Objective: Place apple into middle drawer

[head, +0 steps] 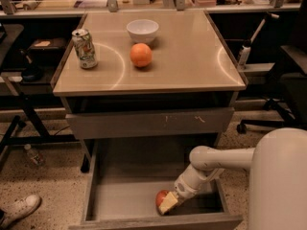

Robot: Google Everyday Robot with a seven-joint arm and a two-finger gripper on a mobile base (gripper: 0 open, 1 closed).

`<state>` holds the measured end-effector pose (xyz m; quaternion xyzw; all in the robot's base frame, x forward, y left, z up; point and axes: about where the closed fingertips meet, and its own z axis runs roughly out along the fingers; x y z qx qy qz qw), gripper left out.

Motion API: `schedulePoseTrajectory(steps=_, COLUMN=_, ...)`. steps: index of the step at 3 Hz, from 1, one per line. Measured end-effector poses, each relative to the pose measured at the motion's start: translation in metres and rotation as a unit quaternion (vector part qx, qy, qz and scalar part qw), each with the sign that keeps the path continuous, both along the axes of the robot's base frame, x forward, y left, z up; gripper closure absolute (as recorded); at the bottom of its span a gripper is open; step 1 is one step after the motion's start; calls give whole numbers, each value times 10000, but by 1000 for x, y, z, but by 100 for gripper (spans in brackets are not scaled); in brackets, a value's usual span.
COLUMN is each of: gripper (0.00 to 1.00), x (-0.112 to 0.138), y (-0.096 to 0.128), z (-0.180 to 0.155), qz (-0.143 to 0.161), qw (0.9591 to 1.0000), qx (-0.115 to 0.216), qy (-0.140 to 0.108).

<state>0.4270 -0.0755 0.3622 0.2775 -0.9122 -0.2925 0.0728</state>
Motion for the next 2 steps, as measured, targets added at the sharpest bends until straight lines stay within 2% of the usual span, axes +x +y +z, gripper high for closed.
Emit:
schedulePoseTrajectory(steps=1, gripper=0, x=0, y=0, z=0, qz=1, qw=10000, qx=0, qy=1)
schedulePoseTrajectory(steps=2, gripper=0, x=0, y=0, z=0, qz=1, qw=10000, qx=0, qy=1)
